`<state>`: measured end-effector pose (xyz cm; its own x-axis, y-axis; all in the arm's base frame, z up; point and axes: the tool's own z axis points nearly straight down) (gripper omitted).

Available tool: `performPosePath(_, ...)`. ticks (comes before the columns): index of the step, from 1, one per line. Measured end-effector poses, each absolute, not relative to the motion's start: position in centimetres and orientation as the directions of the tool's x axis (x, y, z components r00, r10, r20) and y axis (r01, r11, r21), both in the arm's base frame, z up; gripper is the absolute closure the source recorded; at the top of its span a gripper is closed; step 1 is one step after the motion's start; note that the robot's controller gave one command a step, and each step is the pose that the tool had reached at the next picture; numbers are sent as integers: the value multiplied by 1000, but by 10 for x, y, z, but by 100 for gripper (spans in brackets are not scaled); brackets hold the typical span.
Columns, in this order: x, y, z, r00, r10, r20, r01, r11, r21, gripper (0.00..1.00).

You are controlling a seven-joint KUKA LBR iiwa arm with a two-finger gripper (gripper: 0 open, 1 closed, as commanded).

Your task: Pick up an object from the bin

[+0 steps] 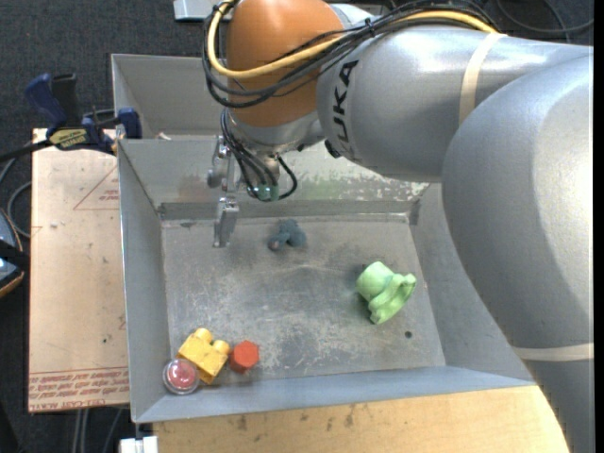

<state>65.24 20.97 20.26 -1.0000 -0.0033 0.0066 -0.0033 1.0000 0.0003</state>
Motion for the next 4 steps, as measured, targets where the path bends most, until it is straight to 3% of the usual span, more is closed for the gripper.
performPosePath(1,579,80,100,-999,37,10,37,999,-5,0)
performPosePath(2,654,26,99,-983,-184,0,-184,983,-1,0)
performPosePath(3,585,13,162,-996,88,-4,88,996,1,0)
performPosePath(4,577,-75,116,-950,-313,2,-313,950,-1,0)
